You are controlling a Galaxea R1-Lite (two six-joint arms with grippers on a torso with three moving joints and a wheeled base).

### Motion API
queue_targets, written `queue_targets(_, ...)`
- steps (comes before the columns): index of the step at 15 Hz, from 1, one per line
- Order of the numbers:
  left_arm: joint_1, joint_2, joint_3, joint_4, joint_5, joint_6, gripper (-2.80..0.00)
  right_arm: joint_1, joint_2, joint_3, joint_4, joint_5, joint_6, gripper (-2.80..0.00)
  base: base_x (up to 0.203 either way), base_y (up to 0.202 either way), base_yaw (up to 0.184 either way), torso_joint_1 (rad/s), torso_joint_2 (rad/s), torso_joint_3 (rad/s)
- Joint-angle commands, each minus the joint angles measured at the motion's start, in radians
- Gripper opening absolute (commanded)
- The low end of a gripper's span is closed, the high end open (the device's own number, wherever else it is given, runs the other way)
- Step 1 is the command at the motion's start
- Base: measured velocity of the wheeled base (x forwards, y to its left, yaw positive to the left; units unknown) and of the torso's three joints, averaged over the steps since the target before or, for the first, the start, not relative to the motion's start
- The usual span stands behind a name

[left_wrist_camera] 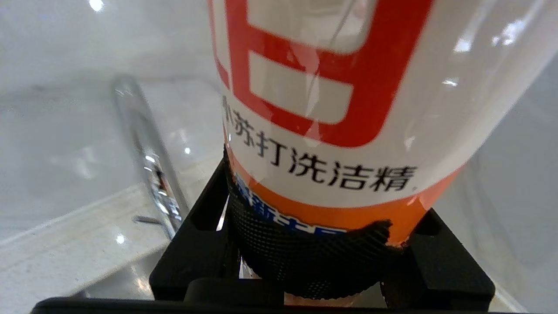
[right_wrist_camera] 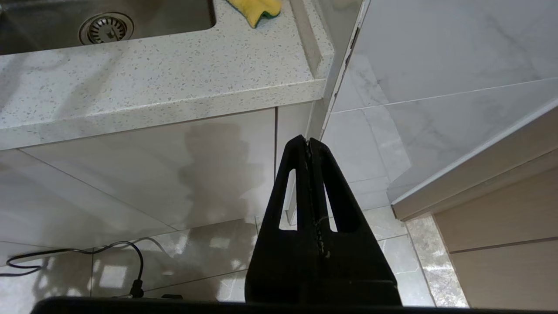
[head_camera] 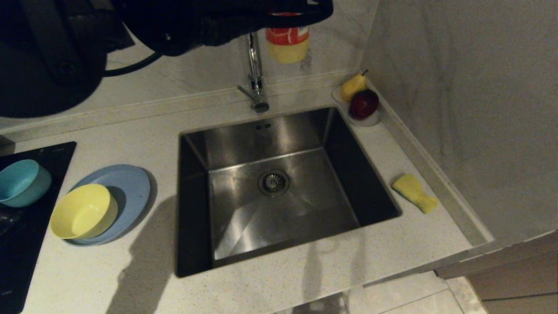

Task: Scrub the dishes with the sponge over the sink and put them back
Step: Squeeze it onto the sponge

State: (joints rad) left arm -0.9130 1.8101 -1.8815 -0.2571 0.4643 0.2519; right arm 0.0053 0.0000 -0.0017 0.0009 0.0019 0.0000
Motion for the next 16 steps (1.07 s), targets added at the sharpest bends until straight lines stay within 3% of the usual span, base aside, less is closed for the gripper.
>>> queue_targets(1, -0.041, 0.052, 0.0, 0.002, 0.014, 0.019, -2.8, 0.001, -0.002, 0.0, 0.001, 0.0, -0.002, -2.8, 0.0, 0.0, 0.0, 0.0, 0.0, 0.0)
queue_targets(6, -0.109, 0.167, -0.001, 0.009, 0.034, 0.124, -2.8, 0.001, -0.002, 0.0, 0.0, 0.0, 0.0, -2.8, 0.0, 0.0, 0.0, 0.0, 0.0, 0.0)
queue_targets(10, -0.112, 0.229, -0.002, 0.013, 0.033, 0.177, -2.8, 0.001, -0.002, 0.0, 0.001, 0.0, 0.0, -2.8, 0.0, 0.0, 0.0, 0.0, 0.0, 0.0)
queue_targets(16, -0.114, 0.288, -0.002, -0.002, 0.034, 0.316, -2.8, 0.001, -0.002, 0.0, 0.0, 0.0, -0.002, -2.8, 0.0, 0.0, 0.0, 0.0, 0.0, 0.0)
